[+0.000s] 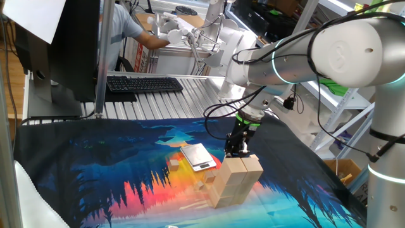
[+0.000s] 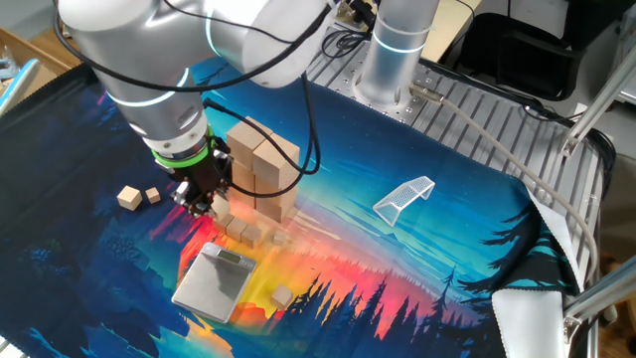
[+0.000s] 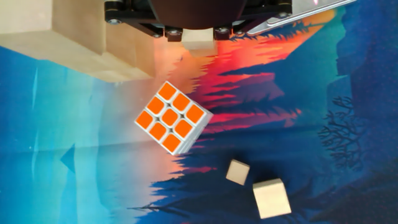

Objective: Stack the blocks into a pyramid shape

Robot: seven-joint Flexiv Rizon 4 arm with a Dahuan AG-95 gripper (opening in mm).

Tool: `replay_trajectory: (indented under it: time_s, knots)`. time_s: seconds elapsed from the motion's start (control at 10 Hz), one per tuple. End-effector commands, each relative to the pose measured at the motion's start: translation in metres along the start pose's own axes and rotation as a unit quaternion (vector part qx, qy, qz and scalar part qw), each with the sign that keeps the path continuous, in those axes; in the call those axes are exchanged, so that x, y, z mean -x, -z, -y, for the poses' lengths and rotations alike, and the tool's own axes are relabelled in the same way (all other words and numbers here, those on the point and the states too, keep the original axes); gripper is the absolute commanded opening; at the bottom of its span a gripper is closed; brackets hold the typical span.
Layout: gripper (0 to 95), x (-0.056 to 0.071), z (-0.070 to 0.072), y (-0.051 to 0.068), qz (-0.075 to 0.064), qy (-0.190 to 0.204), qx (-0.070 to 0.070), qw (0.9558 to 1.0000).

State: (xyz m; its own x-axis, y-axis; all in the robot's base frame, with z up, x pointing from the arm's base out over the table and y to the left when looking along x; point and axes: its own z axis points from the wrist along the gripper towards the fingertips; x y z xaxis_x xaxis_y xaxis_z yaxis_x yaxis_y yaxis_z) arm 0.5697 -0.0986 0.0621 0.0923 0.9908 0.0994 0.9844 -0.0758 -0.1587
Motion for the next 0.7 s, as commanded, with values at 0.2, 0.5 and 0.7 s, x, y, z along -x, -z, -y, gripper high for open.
replay_trajectory:
  time_s: [0.2, 0.5, 0.7]
  knots:
    - [0.0, -0.0017, 0.0018, -0.0002, -0.003, 0.001, 0.001, 1.0]
    - [0.0, -0.0067, 0.0033, 0.0008, 0.0, 0.011, 0.004, 0.9999]
    - [0.0, -0.0074, 0.0027, -0.0007, 0.002, 0.016, 0.007, 0.9998]
